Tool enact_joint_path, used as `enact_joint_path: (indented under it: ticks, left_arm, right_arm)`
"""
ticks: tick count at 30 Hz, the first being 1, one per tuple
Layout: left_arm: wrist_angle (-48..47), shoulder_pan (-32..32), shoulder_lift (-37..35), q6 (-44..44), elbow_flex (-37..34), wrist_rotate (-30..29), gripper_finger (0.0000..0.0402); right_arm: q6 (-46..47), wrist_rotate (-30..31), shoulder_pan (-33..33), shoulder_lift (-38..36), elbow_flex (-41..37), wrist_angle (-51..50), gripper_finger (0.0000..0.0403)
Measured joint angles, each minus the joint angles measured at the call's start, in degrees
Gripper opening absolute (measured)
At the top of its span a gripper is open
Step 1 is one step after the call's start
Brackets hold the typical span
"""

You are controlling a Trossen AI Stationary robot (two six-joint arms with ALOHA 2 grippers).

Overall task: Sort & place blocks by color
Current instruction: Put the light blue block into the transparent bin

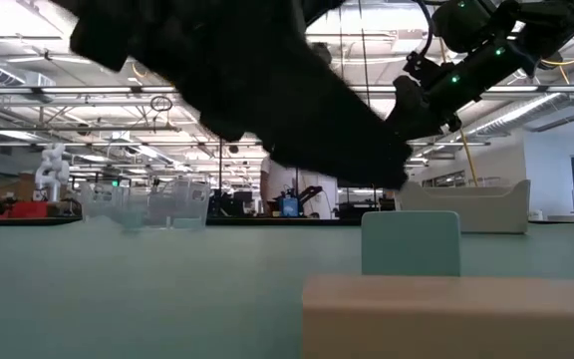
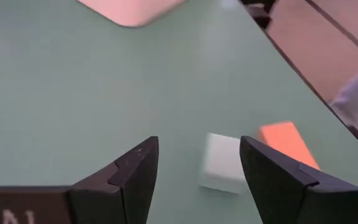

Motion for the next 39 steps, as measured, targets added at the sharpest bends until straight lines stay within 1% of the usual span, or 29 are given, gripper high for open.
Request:
enact_joint_path:
  ticks: [2, 8, 16, 20, 23, 27, 33, 39]
  left_arm:
    - [1.7, -0.5, 1.6, 0.0, 0.0, 0.9, 0.0228]
    - [7.5, -1.7, 4.6, 1.2, 0.0, 1.1, 0.0228]
    - [8.1, -1.7, 7.6, 2.2, 0.0, 1.7, 0.0228]
    - [8.2, -1.7, 7.7, 5.3, 0.0, 1.7, 0.0226]
    - [9.5, -1.6, 7.7, 9.8, 0.0, 1.7, 0.0205]
    - [10.6, -1.6, 7.7, 12.8, 0.0, 1.7, 0.0136]
    - [11.2, -1.3, 7.7, 13.3, 0.0, 3.0, 0.0134]
    - [16.7, -0.5, 7.7, 13.2, 0.0, 2.1, 0.0134]
  right_arm:
    - [0.0, 0.0, 0.0, 0.0, 0.0, 0.0, 0.0270]
    - [0.0, 0.0, 0.0, 0.0, 0.0, 0.1, 0.0270]
    - [0.0, 0.0, 0.0, 0.0, 0.0, 0.1, 0.0270]
    - [0.0, 0.0, 0.0, 0.0, 0.0, 0.1, 0.0270]
    - [0.0, 0.0, 0.0, 0.0, 0.0, 0.1, 0.0270]
    - [0.0, 0.0, 0.0, 0.0, 0.0, 0.1, 0.0270]
    - [0.0, 0.0, 0.0, 0.0, 0.0, 0.1, 0.0270]
    - [0.0, 0.0, 0.0, 0.0, 0.0, 0.1, 0.0270]
